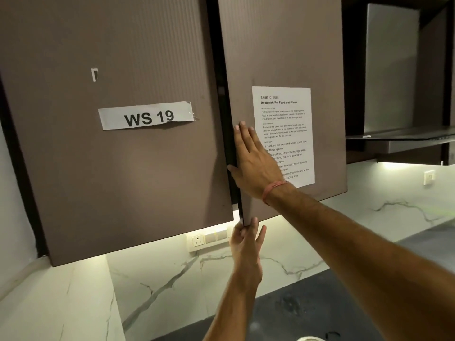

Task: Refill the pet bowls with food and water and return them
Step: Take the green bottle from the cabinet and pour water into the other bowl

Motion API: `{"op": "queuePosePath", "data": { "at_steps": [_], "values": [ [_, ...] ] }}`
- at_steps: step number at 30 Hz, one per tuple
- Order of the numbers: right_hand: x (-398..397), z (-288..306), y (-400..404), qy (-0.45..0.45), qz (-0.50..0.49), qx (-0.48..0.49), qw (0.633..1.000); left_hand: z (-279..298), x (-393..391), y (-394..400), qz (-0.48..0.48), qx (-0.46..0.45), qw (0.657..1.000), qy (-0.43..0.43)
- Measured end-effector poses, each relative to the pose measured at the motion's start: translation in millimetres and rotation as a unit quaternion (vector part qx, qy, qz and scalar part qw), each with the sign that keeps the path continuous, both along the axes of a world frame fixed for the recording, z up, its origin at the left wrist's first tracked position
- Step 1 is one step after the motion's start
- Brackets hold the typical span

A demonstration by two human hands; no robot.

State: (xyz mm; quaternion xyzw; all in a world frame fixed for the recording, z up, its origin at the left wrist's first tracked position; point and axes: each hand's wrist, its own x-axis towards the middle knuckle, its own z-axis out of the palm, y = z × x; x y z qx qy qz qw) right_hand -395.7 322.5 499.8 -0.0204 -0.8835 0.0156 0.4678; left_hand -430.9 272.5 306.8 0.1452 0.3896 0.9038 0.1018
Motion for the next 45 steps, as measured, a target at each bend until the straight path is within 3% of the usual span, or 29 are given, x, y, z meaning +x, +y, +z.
{"op": "queuePosePath", "data": {
  "at_steps": [14, 21, 28, 32, 45],
  "values": [
    [123, -29, 28, 0.063, 0.047, -0.054, 0.995, -8, 152, 42, 0.160, -0.090, 0.980, 0.073],
    [199, -43, 62, 0.105, 0.020, -0.026, 0.994, -9, 231, 72, 0.261, -0.146, 0.936, 0.186],
    [273, -51, 117, 0.098, -0.022, 0.012, 0.995, -7, 284, 106, 0.237, -0.204, 0.894, 0.319],
    [307, -54, 148, 0.077, -0.096, 0.038, 0.992, 4, 309, 137, 0.187, -0.199, 0.911, 0.310],
    [379, -59, 228, -0.013, -0.283, 0.118, 0.952, 14, 349, 233, 0.221, -0.252, 0.856, 0.393]
  ]
}}
